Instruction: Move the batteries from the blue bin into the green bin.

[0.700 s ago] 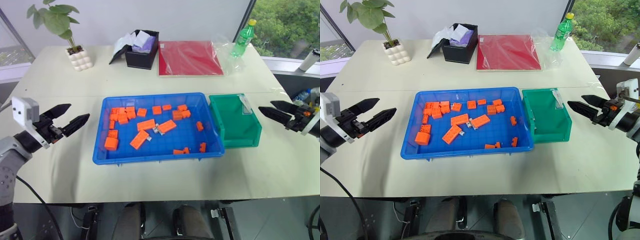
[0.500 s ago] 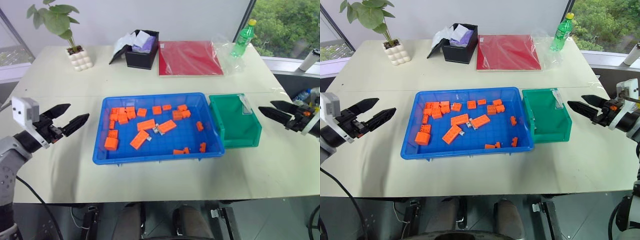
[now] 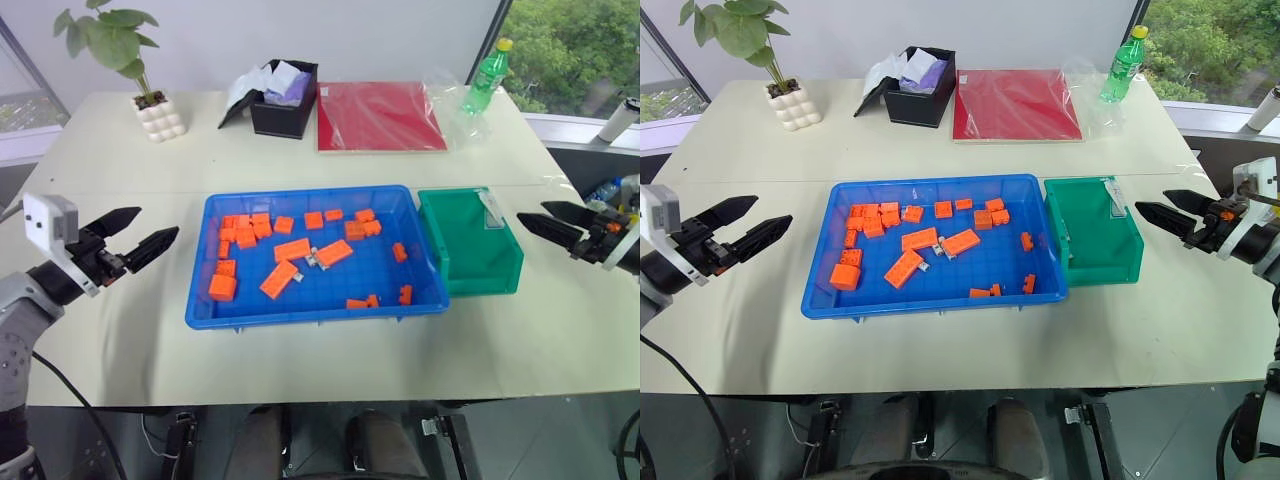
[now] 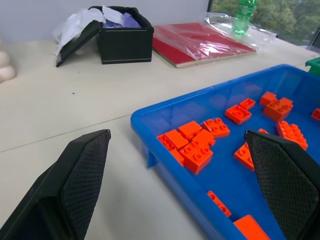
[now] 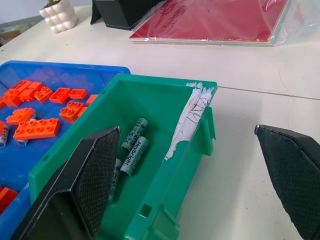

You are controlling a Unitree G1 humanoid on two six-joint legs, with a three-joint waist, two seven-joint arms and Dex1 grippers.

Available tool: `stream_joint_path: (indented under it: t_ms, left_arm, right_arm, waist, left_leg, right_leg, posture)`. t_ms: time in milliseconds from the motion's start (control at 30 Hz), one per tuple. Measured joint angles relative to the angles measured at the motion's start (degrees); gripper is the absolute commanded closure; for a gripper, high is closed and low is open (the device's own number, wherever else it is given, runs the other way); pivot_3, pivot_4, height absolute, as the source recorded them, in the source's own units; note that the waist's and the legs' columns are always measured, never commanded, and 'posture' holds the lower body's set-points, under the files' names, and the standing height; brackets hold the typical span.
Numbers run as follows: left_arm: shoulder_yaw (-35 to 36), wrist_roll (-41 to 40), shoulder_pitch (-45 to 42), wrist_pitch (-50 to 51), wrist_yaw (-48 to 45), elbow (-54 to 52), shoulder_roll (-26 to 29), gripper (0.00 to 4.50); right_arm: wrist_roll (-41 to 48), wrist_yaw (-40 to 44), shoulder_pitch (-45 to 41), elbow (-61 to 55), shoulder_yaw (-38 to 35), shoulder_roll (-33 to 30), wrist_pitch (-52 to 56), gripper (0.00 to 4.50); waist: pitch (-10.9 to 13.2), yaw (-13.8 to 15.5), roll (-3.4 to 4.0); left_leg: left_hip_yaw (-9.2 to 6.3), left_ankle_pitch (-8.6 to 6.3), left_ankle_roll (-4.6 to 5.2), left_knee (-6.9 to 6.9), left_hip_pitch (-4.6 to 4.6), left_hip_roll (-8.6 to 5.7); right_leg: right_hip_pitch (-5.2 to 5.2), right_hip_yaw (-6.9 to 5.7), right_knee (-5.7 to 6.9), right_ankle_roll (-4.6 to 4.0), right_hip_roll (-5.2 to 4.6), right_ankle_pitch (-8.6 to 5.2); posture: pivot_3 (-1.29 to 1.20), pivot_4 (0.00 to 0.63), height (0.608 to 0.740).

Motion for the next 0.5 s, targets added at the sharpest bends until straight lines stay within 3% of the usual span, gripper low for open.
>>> stream_joint_path:
  t_ms: [500]
  left_arm:
    - [0.0,0.0,0.0,0.0,-0.4,0.0,0.0,0.0]
  right_arm:
    - [0.0,-0.1,0.0,0.0,0.0,0.0,0.0,0.06]
  waist:
    - [0.0,0.0,0.0]
  left_leg:
    - [0.0,0.0,0.0,0.0,0.0,0.0]
  right_leg:
    - [0.0,0.0,0.0,0.0,0.0,0.0]
  posture:
    - [0.0,0.15,0.74]
